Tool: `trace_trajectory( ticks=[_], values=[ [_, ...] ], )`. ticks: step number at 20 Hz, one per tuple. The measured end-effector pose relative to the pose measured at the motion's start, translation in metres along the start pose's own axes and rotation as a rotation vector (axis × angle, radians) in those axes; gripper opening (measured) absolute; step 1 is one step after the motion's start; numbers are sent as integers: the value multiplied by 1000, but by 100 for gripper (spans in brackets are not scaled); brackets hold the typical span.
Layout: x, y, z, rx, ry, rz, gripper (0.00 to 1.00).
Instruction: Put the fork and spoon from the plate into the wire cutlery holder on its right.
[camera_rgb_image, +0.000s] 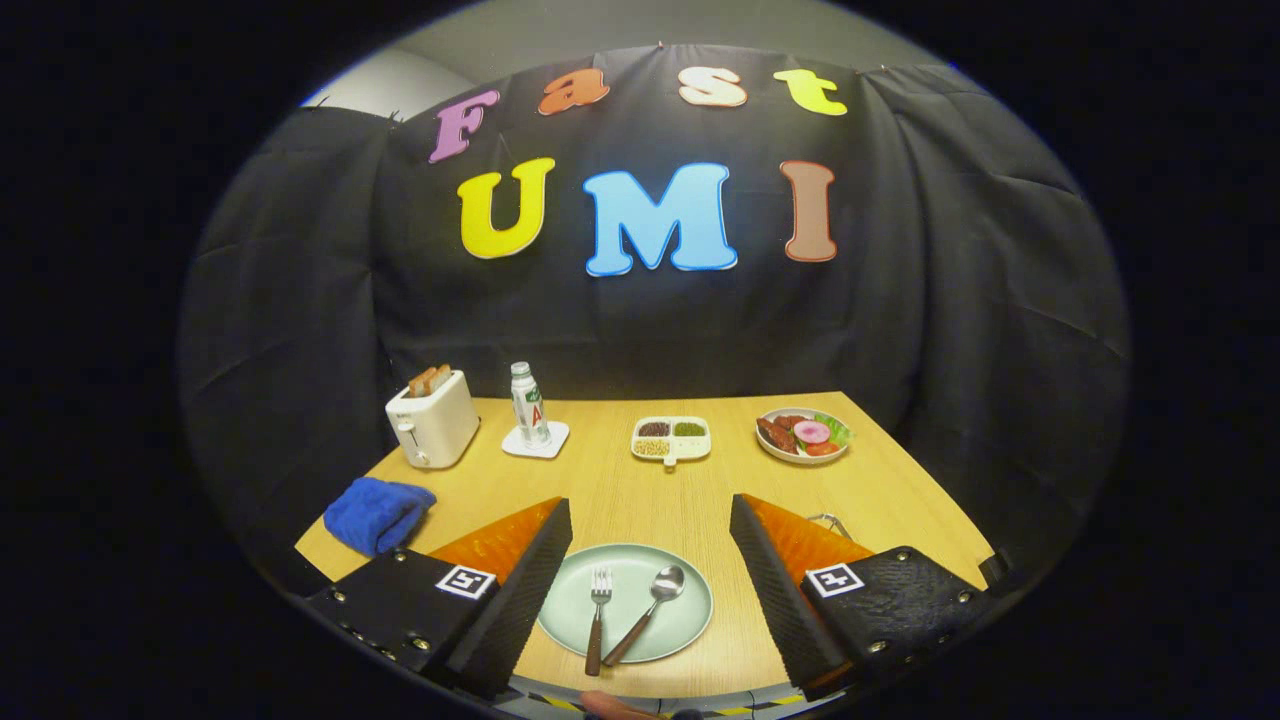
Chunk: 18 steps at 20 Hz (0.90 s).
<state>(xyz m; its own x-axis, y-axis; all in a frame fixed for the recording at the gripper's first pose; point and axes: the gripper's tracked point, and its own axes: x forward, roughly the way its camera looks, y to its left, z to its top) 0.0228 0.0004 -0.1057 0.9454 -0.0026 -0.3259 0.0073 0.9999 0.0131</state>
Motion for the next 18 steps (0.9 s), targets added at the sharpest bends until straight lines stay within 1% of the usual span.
trace_trajectory(
  ticks=[10, 18],
  values=[
    [34, -2, -85, -114, 270, -44, 97],
    [61, -8, -151, -116, 481, -68, 98]
  ],
)
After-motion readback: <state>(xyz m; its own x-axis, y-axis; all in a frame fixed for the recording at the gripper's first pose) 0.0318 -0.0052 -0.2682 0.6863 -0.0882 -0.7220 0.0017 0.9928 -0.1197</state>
